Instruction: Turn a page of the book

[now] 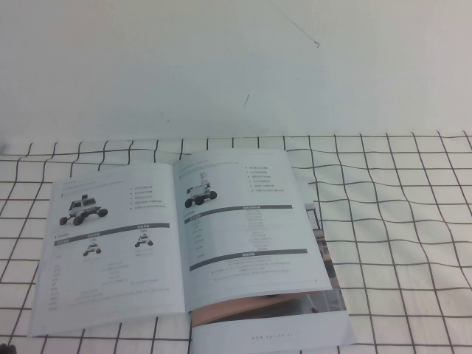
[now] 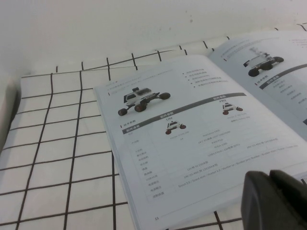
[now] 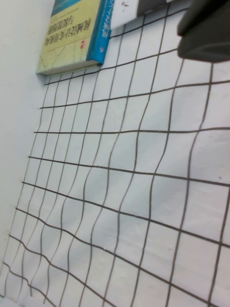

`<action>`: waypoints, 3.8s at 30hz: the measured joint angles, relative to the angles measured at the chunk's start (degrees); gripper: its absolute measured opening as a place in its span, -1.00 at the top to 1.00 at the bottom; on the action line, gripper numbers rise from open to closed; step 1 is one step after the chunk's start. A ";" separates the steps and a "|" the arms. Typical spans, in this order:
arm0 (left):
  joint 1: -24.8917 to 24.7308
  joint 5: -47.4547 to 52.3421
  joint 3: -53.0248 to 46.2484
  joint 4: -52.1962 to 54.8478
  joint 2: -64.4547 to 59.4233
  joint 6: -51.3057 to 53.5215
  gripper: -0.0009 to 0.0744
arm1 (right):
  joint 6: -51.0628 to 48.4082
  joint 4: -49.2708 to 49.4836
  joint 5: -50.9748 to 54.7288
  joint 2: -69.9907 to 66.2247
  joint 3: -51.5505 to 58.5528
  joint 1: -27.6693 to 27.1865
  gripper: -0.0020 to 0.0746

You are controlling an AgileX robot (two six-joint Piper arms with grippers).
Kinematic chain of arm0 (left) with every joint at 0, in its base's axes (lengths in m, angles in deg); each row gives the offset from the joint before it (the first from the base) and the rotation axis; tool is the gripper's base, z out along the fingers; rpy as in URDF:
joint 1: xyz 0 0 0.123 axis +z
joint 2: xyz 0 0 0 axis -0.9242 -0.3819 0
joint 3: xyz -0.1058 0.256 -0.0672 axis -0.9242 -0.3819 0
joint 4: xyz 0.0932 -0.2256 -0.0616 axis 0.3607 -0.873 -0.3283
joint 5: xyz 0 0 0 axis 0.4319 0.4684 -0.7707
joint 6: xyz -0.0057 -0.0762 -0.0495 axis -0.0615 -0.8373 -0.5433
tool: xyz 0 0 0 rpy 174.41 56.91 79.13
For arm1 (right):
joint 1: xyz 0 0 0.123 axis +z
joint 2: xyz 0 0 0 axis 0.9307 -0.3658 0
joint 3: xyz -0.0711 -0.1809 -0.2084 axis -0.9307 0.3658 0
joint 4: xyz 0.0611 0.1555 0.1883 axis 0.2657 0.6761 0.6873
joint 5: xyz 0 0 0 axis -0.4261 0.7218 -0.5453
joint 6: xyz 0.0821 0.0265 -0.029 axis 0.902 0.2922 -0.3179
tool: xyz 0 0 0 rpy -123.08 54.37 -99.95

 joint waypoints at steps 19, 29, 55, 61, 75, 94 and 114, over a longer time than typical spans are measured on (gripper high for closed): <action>0.00 -53.77 0.00 -0.23 0.00 -3.17 0.98 | 0.98 0.13 -61.22 0.00 0.00 0.00 0.95; 0.00 -55.70 0.78 -1.26 0.13 -8.77 0.98 | 0.64 8.65 -65.23 0.09 -1.63 0.00 0.95; 0.00 14.35 35.99 -16.58 -44.30 2.85 0.98 | -22.68 28.35 25.65 -43.76 -43.98 0.00 0.95; 0.00 5.85 36.72 -24.19 -57.08 9.54 0.98 | -34.07 37.05 24.66 -59.20 -44.12 0.00 0.95; 0.00 8.26 45.22 -30.01 -77.65 15.95 0.98 | -40.37 44.18 23.77 -70.26 -48.73 2.14 0.95; 0.00 14.97 45.22 -44.45 -69.01 36.76 0.98 | -37.31 44.86 22.21 -83.56 -56.90 29.62 0.95; 0.00 3.78 45.25 -45.03 -63.73 26.30 0.98 | -39.81 41.63 8.80 -87.15 -57.76 32.65 0.95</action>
